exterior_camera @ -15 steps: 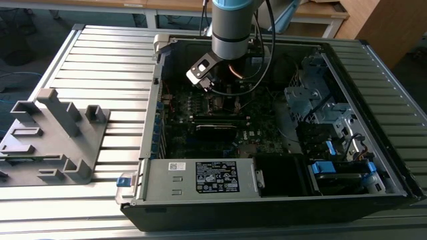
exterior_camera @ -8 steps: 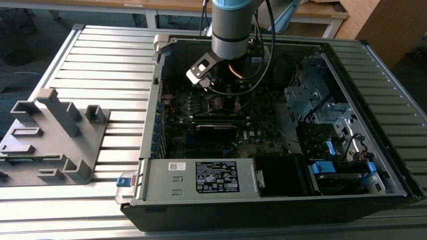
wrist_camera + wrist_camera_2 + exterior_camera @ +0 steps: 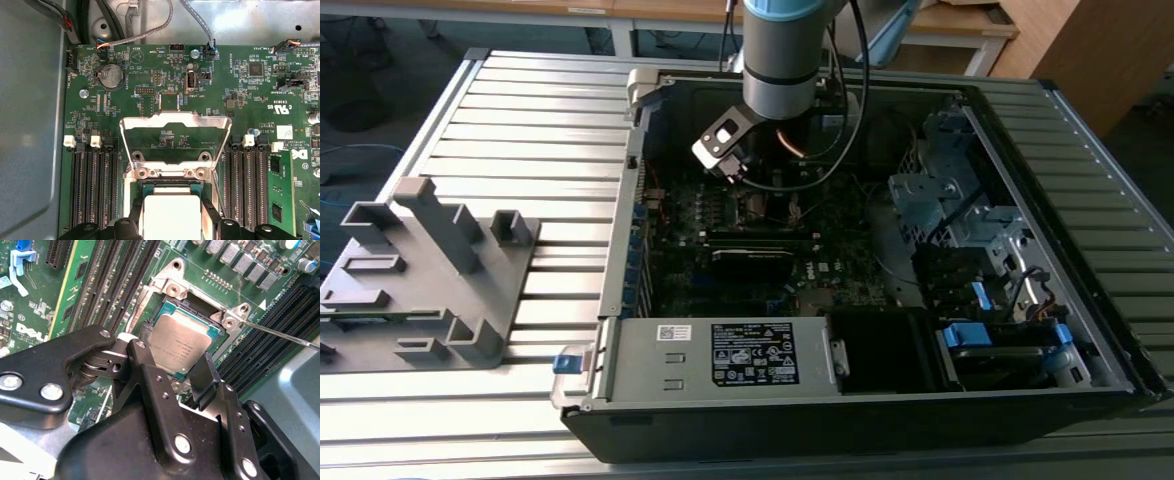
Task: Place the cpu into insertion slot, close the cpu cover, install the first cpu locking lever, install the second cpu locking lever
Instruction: 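Place the cpu into insertion slot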
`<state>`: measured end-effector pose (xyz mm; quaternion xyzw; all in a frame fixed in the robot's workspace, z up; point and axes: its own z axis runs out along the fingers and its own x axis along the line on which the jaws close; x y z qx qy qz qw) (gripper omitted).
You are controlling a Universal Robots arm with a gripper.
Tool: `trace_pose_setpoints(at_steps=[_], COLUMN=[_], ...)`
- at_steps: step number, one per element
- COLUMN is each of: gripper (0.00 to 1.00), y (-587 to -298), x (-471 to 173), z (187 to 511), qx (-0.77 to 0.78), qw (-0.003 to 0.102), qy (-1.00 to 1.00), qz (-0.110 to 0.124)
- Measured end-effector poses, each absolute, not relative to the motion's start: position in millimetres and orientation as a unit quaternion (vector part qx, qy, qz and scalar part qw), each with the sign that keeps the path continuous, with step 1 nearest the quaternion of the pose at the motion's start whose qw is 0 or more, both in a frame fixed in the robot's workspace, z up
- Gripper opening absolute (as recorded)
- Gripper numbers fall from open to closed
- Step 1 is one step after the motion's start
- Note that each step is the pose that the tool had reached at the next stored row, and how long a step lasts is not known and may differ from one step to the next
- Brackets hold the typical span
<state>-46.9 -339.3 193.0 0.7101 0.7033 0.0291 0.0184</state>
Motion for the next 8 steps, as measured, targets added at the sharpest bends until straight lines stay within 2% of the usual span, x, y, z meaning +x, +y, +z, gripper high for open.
trace_pose_setpoints(at_steps=[8], gripper=[0.54], y=[-339.3], x=[-46.9], z=[193.7], qx=[0.71], qw=[0.018], qy=[0.703], qz=[0.029])
